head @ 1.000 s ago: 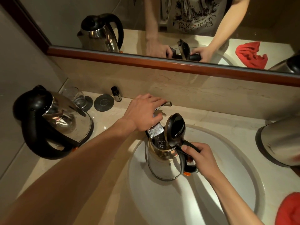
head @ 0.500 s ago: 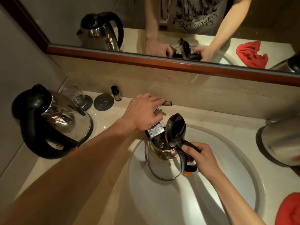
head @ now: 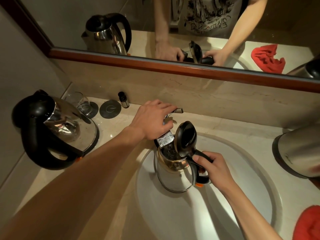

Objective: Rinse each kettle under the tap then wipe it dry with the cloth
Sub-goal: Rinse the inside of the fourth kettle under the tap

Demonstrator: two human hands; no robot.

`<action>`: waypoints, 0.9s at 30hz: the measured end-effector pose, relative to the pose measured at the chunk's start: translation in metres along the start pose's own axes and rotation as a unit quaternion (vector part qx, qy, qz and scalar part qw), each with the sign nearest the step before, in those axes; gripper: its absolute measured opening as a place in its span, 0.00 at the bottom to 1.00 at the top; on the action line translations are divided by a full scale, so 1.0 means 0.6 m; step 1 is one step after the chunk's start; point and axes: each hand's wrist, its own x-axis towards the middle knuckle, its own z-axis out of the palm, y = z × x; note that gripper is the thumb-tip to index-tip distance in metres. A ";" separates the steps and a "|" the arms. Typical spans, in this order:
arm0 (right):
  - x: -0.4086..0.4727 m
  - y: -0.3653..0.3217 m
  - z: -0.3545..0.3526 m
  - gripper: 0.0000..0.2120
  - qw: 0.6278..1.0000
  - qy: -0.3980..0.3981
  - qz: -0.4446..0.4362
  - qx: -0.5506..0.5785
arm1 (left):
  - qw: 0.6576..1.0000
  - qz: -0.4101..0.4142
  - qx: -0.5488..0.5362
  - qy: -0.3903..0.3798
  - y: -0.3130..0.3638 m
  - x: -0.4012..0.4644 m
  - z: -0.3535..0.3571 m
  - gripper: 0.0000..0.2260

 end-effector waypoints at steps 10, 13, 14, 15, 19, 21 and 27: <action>0.000 0.002 0.000 0.30 1.000 0.002 0.001 -0.001 | 1.000 -0.003 0.000 0.001 0.002 -0.001 0.000 0.28; 0.002 0.002 0.000 0.29 1.000 0.000 0.005 -0.005 | 1.000 -0.003 -0.001 0.001 0.002 -0.001 -0.001 0.28; 0.002 0.001 0.000 0.29 1.000 -0.001 0.006 -0.007 | 1.000 -0.003 -0.001 0.000 0.002 -0.001 -0.002 0.29; 0.002 0.000 0.000 0.29 1.000 -0.002 0.007 -0.008 | 1.000 -0.003 -0.001 -0.001 0.002 -0.001 -0.002 0.29; 0.004 -0.003 0.002 0.26 1.000 -0.001 0.010 -0.008 | 1.000 -0.004 -0.003 -0.002 0.002 -0.001 -0.002 0.29; 0.006 -0.003 0.002 0.27 1.000 -0.004 0.009 -0.009 | 1.000 -0.002 -0.002 -0.002 0.002 -0.001 -0.002 0.29; 0.007 -0.007 0.001 0.29 1.000 -0.004 0.004 -0.014 | 1.000 -0.003 -0.004 0.001 0.002 -0.001 -0.002 0.28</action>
